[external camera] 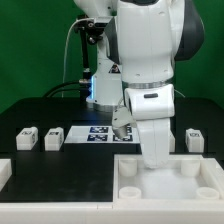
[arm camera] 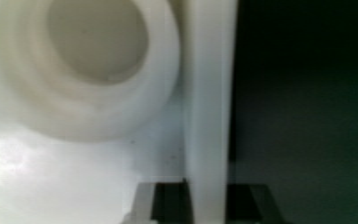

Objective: Assemble one leg

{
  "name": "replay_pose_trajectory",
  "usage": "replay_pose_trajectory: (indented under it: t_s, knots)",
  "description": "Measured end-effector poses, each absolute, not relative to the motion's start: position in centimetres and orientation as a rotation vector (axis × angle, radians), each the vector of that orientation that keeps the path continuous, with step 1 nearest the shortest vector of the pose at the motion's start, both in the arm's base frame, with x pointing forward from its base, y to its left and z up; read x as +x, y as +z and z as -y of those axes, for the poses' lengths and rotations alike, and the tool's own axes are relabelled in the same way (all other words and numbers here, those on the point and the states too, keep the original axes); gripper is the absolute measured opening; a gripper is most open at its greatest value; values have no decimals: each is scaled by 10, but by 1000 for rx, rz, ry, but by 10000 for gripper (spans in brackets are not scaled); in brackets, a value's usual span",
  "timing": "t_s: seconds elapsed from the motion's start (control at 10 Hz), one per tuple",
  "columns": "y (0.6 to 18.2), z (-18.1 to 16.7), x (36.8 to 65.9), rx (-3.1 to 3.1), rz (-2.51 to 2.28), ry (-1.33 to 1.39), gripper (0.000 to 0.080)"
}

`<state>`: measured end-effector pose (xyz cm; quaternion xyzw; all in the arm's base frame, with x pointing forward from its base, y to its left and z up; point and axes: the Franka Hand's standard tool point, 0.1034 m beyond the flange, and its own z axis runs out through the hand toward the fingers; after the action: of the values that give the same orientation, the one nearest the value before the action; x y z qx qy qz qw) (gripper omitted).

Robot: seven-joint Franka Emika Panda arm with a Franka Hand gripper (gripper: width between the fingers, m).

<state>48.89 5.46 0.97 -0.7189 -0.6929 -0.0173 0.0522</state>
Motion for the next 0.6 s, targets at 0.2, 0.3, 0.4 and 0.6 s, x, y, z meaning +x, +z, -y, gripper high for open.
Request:
replay_pose_trajectory:
  t_s: [0.2,0.3,0.4,0.6]
  knots:
    - [9,-54,488,-2187,2106,-51,67]
    - [9,-54,488,-2187,2105,-50,182]
    - [9,-54,488,-2188,2104,-50,357]
    - [9,-53,488,-2188,2104,-50,539]
